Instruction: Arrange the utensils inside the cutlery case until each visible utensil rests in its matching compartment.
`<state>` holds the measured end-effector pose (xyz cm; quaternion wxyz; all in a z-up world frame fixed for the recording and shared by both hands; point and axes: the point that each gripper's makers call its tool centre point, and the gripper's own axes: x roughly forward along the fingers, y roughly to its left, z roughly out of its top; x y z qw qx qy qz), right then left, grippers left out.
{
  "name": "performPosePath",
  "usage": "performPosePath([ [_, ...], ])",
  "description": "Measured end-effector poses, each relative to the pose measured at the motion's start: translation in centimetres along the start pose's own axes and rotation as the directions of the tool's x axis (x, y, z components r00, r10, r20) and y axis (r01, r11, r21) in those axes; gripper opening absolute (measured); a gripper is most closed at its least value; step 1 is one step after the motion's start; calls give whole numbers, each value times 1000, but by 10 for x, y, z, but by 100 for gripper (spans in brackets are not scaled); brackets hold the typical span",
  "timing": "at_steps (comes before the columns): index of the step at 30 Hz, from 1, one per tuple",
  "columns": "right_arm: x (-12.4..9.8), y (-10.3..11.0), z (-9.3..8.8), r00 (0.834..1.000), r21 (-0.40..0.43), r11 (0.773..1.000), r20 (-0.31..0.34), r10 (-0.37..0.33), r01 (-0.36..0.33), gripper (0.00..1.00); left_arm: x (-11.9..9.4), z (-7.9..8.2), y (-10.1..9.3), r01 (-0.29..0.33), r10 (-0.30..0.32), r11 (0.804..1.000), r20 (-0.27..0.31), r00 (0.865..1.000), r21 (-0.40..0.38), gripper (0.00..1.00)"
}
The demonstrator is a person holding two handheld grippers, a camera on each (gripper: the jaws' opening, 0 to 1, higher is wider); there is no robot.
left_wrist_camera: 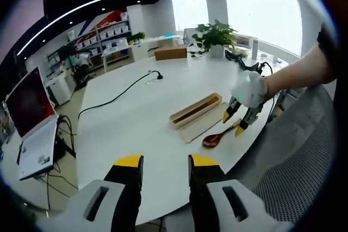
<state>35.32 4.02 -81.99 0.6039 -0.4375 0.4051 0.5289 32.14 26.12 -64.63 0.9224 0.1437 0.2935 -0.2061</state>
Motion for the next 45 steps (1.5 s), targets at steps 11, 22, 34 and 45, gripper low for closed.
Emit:
performPosePath([
  [11,7,13,-5,997,41,996,-9,80,-79,31,0,1,-1,7,-7,1000,5,1000,-2,33],
  [22,9,9,-3,995,41,995,-24,97,-95,30,-1,5,-2,14,-14,1000,26,1000,-6,33],
  [34,14,-6,6,992,-14,993,-52,118,-119,25,-1,6,-5,28,-28,1000,32,999,-5,33],
  [45,17,-8,5,971,-50,989,-201,128,-140,25,-1,6,-5,30,-29,1000,35,999,-10,33],
])
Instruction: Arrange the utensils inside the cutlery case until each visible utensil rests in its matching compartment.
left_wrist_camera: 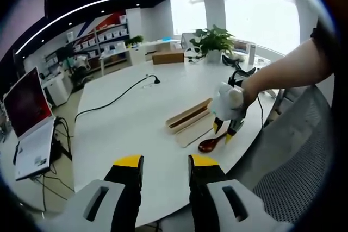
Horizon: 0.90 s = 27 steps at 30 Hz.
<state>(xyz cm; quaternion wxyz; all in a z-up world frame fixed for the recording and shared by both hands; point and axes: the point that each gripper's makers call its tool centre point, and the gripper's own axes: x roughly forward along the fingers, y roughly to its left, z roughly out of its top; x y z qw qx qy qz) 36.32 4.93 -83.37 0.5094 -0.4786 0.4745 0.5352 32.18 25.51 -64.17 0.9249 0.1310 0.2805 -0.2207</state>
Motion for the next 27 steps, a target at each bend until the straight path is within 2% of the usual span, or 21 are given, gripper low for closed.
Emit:
performPosePath([
  [11,-1,1,0,1000,15,1000,-1,-8,8,26,0,0,-3,12,-12,1000,-3,1000,15,33],
  [12,-1,1,0,1000,-2,1000,-6,-8,8,25,1,-2,-3,11,-11,1000,-11,1000,19,33],
  [14,0,1,0,1000,25,1000,-3,-9,9,25,0,0,-4,12,-12,1000,-5,1000,21,33],
  [19,-1,3,-1,1000,30,999,9,-18,18,23,-1,1,-3,10,-10,1000,2,1000,18,33],
  [21,-1,3,0,1000,-7,1000,21,-14,14,18,-1,1,-3,11,-11,1000,4,1000,22,33],
  [24,-2,-2,-1,999,63,998,41,-24,21,11,-1,1,-4,12,-12,1000,3,1000,25,33],
  [27,-1,-2,0,999,51,998,36,-28,26,2,-1,1,-4,15,-15,1000,2,1000,21,33],
])
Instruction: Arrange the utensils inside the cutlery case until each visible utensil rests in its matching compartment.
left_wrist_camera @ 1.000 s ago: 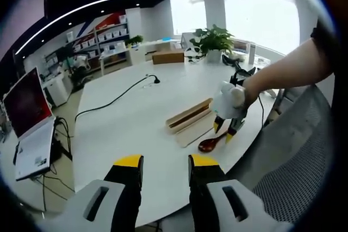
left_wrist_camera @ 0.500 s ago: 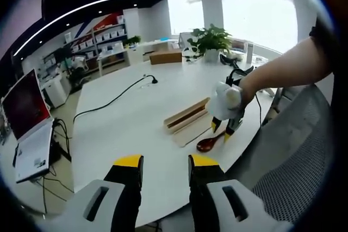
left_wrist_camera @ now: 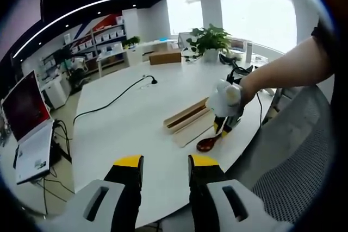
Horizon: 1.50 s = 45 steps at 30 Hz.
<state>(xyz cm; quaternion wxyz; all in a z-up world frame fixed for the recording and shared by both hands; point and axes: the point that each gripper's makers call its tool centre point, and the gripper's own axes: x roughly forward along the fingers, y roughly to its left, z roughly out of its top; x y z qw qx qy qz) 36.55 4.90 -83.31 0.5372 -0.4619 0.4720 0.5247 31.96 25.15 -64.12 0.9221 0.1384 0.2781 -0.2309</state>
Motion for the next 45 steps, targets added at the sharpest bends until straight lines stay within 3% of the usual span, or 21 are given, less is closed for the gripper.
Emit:
performPosePath([
  [5,0,-1,2,1000,-52,999,-11,2,-2,0,0,1,0,-1,1,1000,4,1000,3,33],
  [14,-3,-7,-2,1000,-33,999,-3,-16,16,0,-1,2,2,-8,8,1000,11,1000,-6,33],
  [18,-14,-13,4,999,-21,999,34,-30,31,0,0,2,2,-5,5,1000,11,1000,-7,33],
  [22,-24,-24,11,996,3,999,77,-51,51,0,0,1,1,-3,3,1000,9,1000,-8,33],
  [28,-36,-48,13,992,14,995,84,-95,94,0,0,1,1,3,-3,1000,7,1000,-9,33],
  [39,-49,-94,13,984,8,985,36,-172,171,0,2,-1,-2,15,-15,1000,-4,1000,-10,33],
  [45,-38,-109,11,984,-16,984,-25,-175,175,0,2,-2,-2,17,-17,1000,-10,1000,-18,33],
])
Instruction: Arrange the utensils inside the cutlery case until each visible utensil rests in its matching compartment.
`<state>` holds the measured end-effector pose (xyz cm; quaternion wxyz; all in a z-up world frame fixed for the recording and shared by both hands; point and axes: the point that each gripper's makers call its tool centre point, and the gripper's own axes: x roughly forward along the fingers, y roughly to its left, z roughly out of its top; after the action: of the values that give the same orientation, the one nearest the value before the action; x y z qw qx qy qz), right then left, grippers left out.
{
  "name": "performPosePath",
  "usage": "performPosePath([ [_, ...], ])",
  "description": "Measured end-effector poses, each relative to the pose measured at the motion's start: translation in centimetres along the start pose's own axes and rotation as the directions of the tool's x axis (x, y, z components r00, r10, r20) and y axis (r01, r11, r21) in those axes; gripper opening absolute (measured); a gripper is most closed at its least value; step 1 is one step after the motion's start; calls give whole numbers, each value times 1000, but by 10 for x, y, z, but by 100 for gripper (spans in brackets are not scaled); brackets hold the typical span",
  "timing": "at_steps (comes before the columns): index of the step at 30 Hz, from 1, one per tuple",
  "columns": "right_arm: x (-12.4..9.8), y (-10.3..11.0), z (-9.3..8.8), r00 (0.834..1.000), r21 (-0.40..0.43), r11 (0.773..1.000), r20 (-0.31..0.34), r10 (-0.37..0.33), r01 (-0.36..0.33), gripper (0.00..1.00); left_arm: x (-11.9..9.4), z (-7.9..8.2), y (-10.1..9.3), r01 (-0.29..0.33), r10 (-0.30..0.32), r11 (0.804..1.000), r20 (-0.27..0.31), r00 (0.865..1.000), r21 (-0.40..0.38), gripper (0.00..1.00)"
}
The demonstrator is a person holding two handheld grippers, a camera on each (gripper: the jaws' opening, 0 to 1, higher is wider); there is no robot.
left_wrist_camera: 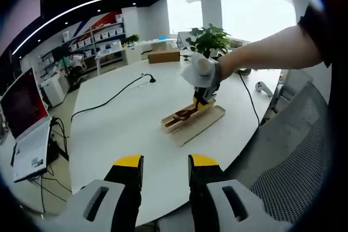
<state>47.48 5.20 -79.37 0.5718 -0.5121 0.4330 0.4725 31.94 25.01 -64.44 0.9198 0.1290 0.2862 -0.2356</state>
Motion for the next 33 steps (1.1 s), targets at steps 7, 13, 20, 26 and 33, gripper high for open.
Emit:
performPosePath([
  [7,11,-9,4,1000,-21,1000,-21,-1,0,0,1,-2,0,1,-1,1000,-10,1000,-7,33],
  [13,18,-14,9,1000,-29,1000,-22,4,-5,0,1,-3,1,-1,1,1000,-17,1000,-15,33],
  [20,24,-16,11,1000,-52,999,-25,11,-13,0,2,-5,1,2,-2,1000,-26,1000,-20,33],
  [26,27,-17,16,1000,-42,999,-7,14,-14,0,2,-6,3,-6,5,1000,-31,1000,-19,33],
  [33,31,-14,19,1000,-42,999,-5,30,-30,1,3,-6,3,-7,7,1000,-30,1000,-23,33],
])
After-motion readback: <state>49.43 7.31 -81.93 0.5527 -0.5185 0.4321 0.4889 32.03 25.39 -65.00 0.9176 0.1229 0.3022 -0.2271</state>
